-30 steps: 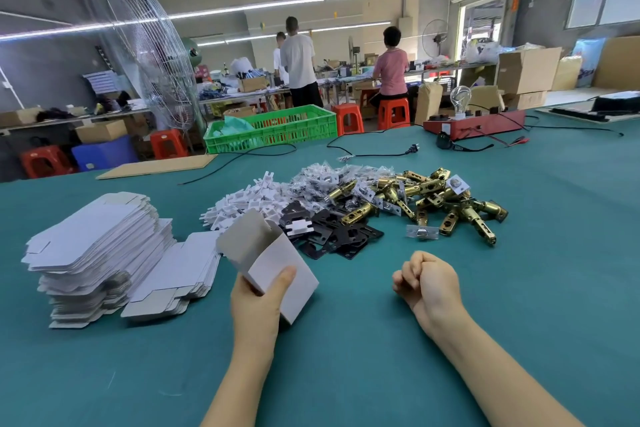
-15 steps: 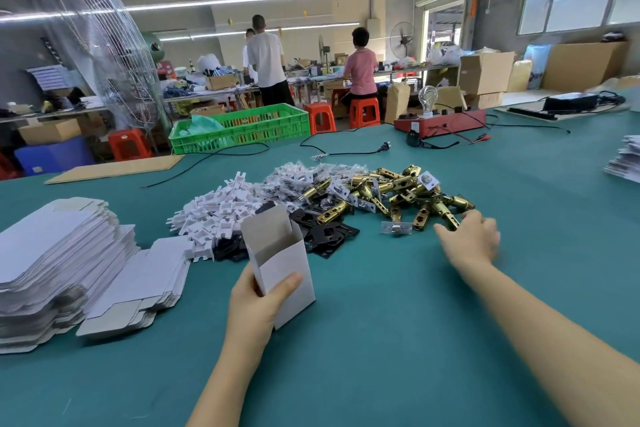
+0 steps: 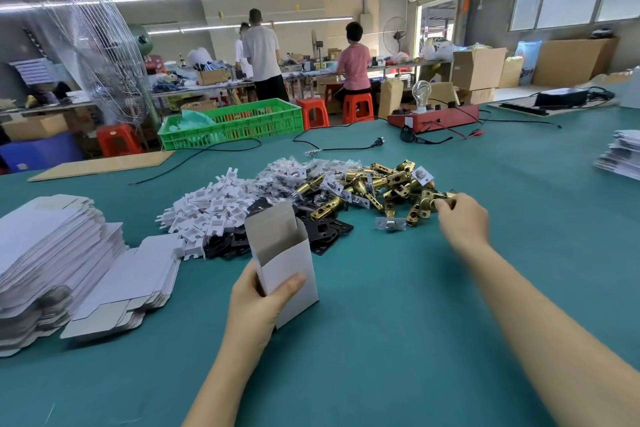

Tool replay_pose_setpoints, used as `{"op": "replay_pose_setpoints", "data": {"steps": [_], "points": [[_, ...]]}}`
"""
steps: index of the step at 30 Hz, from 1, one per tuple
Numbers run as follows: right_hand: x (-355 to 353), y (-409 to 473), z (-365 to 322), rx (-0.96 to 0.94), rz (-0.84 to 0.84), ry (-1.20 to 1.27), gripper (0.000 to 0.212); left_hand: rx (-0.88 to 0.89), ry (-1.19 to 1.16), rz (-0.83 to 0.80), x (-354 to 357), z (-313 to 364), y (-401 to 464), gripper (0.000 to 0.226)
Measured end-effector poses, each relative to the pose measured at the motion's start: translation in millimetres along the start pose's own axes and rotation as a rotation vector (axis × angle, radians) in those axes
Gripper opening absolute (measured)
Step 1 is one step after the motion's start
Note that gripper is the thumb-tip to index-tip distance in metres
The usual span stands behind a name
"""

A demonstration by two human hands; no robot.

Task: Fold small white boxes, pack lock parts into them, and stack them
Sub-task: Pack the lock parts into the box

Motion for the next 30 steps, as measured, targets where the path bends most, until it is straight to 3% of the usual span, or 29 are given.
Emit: {"op": "replay_pose_setpoints", "data": {"steps": [6, 13, 17, 23, 30], "points": [[-23.7, -17.2, -53.0, -0.100, -0.203, 0.406, 0.030, -0.014, -0.010, -0.055, 13.1, 1.2, -3.4, 0.036], [-50.0, -70.8, -129.2, -0.424, -0.654, 0.548, 0.025, -0.047, -0.031, -0.108, 18.1, 4.6, -5.9, 0.039], [-43.4, -101.0, -154.0, -0.532, -0.800, 0.597, 0.023, -0.046, -0.006, -0.137, 18.7, 7.3, -9.1, 0.040], [-7.5, -124.3, -164.7, -0.598, -0.764, 0.348, 0.017, -0.063, 0.036, -0.127, 19.6, 6.1, -9.8, 0.036], [-6.8, -133.8, -169.6, -0.804, -0.480, 0.129, 0.014, -0.050, 0.070, -0.100, 20.8, 6.3, -10.8, 0.043]]}}
Point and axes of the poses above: each hand's wrist, its own y-axis towards the middle knuckle, its own x-axis out of the palm, z = x × y, the point moved 5 cm from there along y, towards the middle knuckle, and after that the axes turned 2 degrees about -z, right-handed, at the moved point
